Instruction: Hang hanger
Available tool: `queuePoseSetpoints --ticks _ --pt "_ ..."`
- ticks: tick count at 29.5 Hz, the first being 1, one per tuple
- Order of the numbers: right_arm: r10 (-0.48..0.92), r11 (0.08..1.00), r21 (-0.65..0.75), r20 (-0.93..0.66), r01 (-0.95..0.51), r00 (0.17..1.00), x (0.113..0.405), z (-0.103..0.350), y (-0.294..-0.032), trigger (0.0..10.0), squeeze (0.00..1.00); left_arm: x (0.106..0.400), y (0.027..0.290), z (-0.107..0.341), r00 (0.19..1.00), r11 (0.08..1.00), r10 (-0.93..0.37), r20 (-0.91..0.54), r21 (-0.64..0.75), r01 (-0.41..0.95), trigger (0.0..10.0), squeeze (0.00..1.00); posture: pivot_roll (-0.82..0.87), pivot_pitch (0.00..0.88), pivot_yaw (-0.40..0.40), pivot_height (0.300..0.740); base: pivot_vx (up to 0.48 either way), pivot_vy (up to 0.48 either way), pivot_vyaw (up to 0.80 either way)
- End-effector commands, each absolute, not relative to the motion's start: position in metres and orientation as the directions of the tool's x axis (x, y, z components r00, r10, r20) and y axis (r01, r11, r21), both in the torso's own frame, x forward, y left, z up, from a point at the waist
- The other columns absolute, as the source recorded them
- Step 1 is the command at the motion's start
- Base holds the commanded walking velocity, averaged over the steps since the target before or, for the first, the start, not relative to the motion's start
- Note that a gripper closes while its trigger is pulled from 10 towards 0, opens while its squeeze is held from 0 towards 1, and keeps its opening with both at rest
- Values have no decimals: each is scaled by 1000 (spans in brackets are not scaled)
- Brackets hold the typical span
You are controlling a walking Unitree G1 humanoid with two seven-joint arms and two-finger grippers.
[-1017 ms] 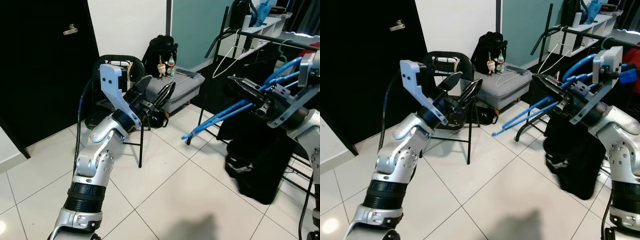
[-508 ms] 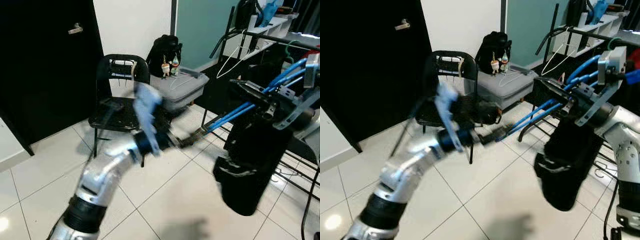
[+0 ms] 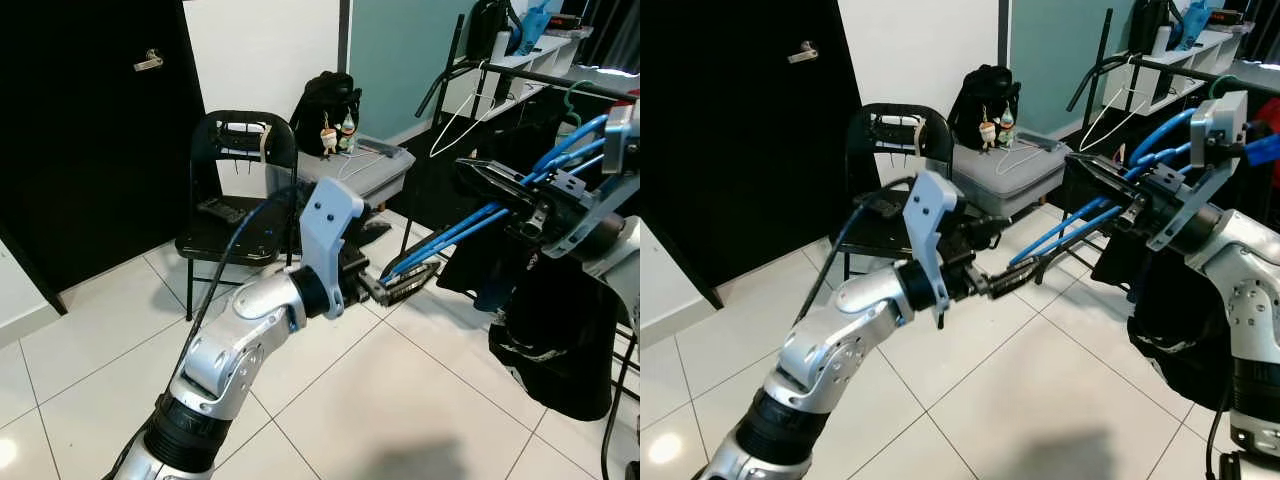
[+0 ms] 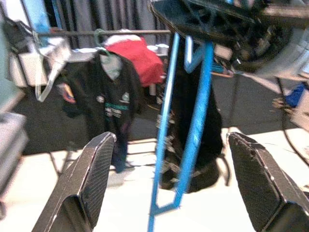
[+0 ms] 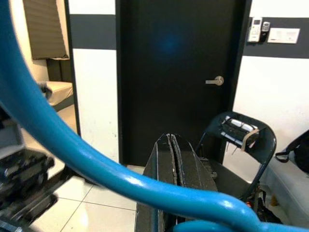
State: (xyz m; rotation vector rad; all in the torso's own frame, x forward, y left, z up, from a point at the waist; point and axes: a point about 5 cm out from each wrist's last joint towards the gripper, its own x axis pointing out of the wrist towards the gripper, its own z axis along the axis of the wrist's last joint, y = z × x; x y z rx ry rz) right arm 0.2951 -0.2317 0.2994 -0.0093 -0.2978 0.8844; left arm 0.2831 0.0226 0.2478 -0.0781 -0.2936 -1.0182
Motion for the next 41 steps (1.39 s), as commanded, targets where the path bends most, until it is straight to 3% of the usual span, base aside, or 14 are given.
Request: queuePoseSetpoints --ticks 1,14,15,18,19,38,41 --pt "786 610 -189 273 -770 555 291 312 -224 10000 0 286 24 247 508 546 -817 274 81 834 10000 0 -140 0 4 740 0 0 0" --pt "790 601 -185 286 -778 543 292 315 -217 10000 0 275 10 235 440 467 -871 219 91 879 10000 0 -148 0 -1 740 0 0 0" --pt "789 602 -184 287 -777 543 293 316 -217 10000 0 274 9 233 435 461 -875 210 94 882 2667 0 -148 0 -1 740 0 0 0" --pt "789 602 -183 288 -777 543 293 316 -217 10000 0 274 8 232 437 463 -876 207 101 881 2667 0 -149 0 0 740 0 0 0" --pt "789 602 -182 290 -777 543 292 316 -217 10000 0 274 8 231 442 469 -874 202 110 876 0 0 -149 0 0 740 0 0 0" --pt "795 597 -193 267 -778 544 289 316 -214 10000 0 282 12 232 489 522 -846 211 143 841 0 0 -165 0 2 740 0 0 0" --pt "778 625 -179 221 -760 588 293 308 -212 10000 0 284 14 234 506 542 -833 222 147 827 0 0 -167 0 -2 740 0 0 0"
